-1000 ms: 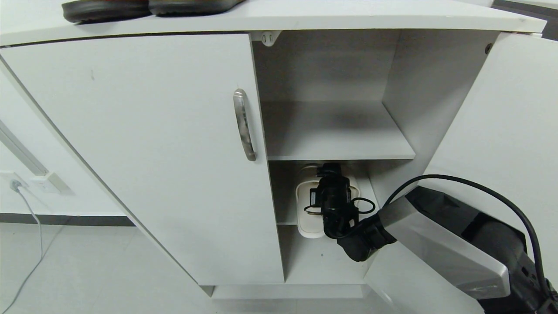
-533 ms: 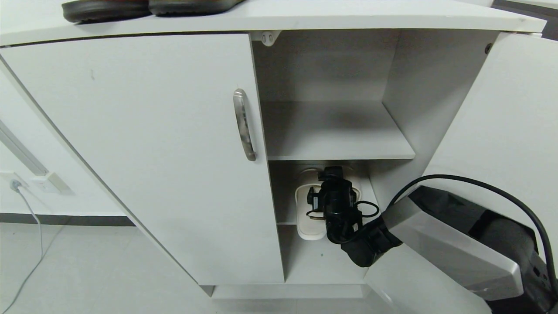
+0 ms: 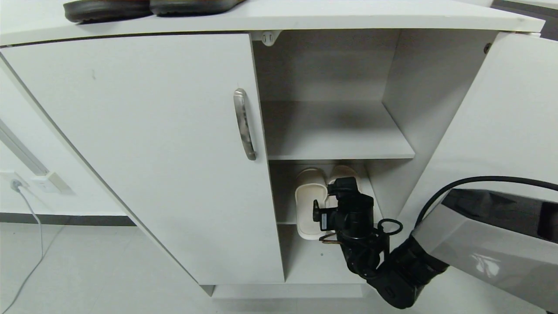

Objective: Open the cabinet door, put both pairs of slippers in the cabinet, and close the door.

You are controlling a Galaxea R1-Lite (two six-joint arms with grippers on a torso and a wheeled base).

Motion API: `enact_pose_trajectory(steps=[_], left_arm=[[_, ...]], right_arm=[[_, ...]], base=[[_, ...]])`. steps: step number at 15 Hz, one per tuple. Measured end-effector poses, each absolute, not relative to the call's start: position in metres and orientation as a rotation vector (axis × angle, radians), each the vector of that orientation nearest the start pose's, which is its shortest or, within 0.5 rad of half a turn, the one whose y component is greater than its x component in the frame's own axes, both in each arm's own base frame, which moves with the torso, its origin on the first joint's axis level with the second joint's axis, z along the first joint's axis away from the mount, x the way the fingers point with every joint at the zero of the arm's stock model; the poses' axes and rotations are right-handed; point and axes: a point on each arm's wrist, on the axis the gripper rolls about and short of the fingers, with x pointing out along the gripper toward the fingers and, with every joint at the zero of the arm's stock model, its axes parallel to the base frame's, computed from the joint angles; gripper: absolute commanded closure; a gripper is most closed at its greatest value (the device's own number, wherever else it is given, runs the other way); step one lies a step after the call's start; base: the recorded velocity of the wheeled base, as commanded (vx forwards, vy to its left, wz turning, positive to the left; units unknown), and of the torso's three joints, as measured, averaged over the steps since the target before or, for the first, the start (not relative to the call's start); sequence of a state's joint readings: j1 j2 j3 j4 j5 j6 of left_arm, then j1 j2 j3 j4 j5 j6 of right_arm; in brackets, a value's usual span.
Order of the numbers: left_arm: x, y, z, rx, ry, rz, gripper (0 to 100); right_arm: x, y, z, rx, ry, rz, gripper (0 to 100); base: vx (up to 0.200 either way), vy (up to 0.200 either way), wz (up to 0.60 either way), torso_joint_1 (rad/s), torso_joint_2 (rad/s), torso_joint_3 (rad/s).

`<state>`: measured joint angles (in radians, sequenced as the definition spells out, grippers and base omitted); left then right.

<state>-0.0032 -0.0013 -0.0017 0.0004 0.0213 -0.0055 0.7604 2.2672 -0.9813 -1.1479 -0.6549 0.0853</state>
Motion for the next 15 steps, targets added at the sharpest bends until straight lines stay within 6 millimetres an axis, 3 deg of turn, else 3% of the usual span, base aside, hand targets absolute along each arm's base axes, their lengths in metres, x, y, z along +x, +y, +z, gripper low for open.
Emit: enact_pose_trajectory(steps=[6, 11, 15], left_arm=[[-0.023, 0.0, 0.076, -0.006, -0.003, 0.015, 100], [-0.023, 0.001, 0.076, -0.007, -0.003, 0.016, 100], [-0.023, 0.001, 0.076, -0.009, -0.003, 0.018, 100]], right_arm=[[0.246, 0.257, 0.075, -0.016, 0.112, 0.28, 0], [0.24, 0.256, 0.076, -0.021, 0.117, 0.298, 0], [0.239, 0.255, 0.079, -0.016, 0.097, 0.302, 0]], base=[[-0.033, 0.0, 0.0, 0.0, 0.0, 0.0], [-0.2, 0.0, 0.0, 0.004, 0.0, 0.003], [0.0, 0.0, 0.0, 0.0, 0.0, 0.0]])
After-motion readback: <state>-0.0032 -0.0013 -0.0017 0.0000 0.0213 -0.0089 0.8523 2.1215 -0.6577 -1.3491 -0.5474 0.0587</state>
